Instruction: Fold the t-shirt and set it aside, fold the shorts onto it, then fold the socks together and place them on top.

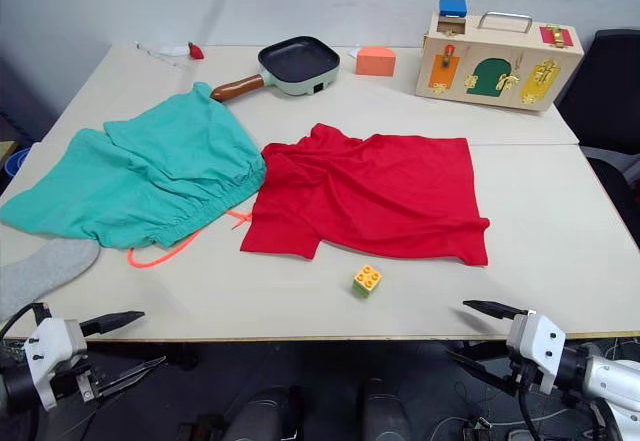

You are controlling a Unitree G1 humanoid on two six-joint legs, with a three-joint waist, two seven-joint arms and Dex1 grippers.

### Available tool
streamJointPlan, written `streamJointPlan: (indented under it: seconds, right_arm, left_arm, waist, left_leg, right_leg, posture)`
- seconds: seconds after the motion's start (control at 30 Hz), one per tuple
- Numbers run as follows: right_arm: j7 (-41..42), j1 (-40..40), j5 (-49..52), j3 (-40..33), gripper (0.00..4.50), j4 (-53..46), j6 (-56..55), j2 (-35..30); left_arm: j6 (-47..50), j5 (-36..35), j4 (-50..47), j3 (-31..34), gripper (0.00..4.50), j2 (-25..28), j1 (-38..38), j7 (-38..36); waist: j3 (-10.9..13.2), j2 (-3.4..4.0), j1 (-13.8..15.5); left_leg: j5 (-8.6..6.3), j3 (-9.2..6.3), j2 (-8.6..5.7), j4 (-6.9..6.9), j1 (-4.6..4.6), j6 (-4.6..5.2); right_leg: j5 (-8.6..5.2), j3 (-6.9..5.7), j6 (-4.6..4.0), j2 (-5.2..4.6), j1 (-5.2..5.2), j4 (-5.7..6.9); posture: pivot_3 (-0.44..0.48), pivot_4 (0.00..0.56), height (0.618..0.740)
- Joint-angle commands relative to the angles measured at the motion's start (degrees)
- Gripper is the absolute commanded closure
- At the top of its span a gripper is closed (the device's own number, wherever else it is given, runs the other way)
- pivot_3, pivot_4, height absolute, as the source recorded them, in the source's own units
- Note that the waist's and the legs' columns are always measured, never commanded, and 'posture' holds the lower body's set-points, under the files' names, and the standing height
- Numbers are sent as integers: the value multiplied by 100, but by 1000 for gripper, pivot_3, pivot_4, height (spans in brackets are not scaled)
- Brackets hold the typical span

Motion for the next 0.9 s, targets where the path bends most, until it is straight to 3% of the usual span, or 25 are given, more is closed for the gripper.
streamJointPlan:
  seconds: [0.03, 0.27, 0.47, 0.63, 0.9]
  right_arm:
    - [68, -10, 116, 11, 0, -41, -2, -12]
    - [98, -124, 219, 21, 0, -59, 258, -55]
    - [-432, -685, 726, 343, 0, -1237, 1638, -30]
    - [-1102, -1184, 767, 1035, 0, -2116, 3163, -57]
    - [-1854, -1868, 135, 1921, 0, -2176, 3762, 339]
  left_arm:
    - [-192, 31, -193, 51, 16, -28, 155, -1]
    - [232, -306, -472, -57, 16, 13, 17, 87]
    - [1667, -1647, -1351, -191, 16, 292, -475, 57]
    - [1784, -1638, -1775, -624, 16, 338, -916, 20]
    - [1611, -1364, -1855, -1489, 16, 210, -1488, -55]
  waist:
    - [0, 0, 1]
    - [0, 0, 5]
    - [0, 1, 0]
    - [-1, 3, 1]
    - [-1, 3, 6]
  left_leg:
    - [0, 0, 0, 0, 0, 0]
    - [1, 0, 0, 4, 0, 1]
    - [4, -2, 1, 15, 0, 2]
    - [14, -2, 0, 12, 5, 0]
    - [12, -2, -3, 7, 4, 18]
  right_leg:
    - [0, 0, 0, 0, 0, 0]
    - [-1, 0, -1, 0, 2, 0]
    - [0, 0, -1, -1, 3, 13]
    - [-1, 0, -1, -1, 2, 19]
    - [0, -2, 0, -1, -1, 15]
  posture:
    - [0, 150, 740]
    - [0, 150, 740]
    - [0, 150, 740]
    - [0, 150, 740]
    - [0, 150, 740]
